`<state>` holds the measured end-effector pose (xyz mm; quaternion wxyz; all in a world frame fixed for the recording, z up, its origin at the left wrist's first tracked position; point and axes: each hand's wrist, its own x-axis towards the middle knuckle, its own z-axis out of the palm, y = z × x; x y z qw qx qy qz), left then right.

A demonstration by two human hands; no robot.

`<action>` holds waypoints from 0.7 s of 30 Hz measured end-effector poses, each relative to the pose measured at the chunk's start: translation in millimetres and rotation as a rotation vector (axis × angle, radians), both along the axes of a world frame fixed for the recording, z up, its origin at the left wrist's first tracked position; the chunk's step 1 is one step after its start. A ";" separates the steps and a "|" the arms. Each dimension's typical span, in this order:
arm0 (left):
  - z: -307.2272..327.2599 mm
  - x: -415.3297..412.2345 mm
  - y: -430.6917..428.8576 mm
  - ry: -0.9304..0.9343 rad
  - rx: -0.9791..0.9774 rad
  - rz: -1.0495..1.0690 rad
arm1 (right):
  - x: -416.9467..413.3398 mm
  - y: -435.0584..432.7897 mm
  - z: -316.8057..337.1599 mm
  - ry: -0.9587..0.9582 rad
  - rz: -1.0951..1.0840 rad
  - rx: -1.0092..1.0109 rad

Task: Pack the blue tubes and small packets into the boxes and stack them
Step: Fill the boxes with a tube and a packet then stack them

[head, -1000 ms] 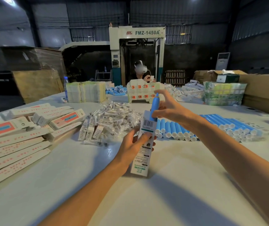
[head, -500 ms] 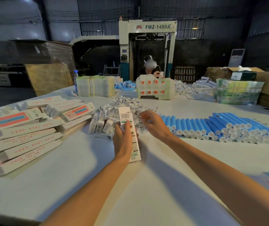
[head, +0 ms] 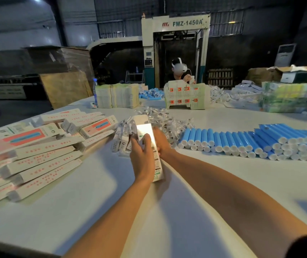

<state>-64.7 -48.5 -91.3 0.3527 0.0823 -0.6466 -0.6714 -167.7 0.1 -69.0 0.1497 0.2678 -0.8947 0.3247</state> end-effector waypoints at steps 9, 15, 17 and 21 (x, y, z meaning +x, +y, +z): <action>0.8 -1.1 12.2 -0.040 0.128 -0.281 | 25.6 78.1 23.2 0.057 -0.079 -0.304; 0.6 13.7 38.2 -0.052 0.115 -0.590 | 64.4 179.0 75.1 0.096 -0.185 -0.574; 3.2 21.4 45.0 -0.048 0.093 -0.662 | 82.3 200.9 96.1 0.121 -0.139 -0.582; 8.4 32.5 56.9 -0.043 0.077 -0.758 | 107.9 220.9 129.4 0.142 -0.069 -0.462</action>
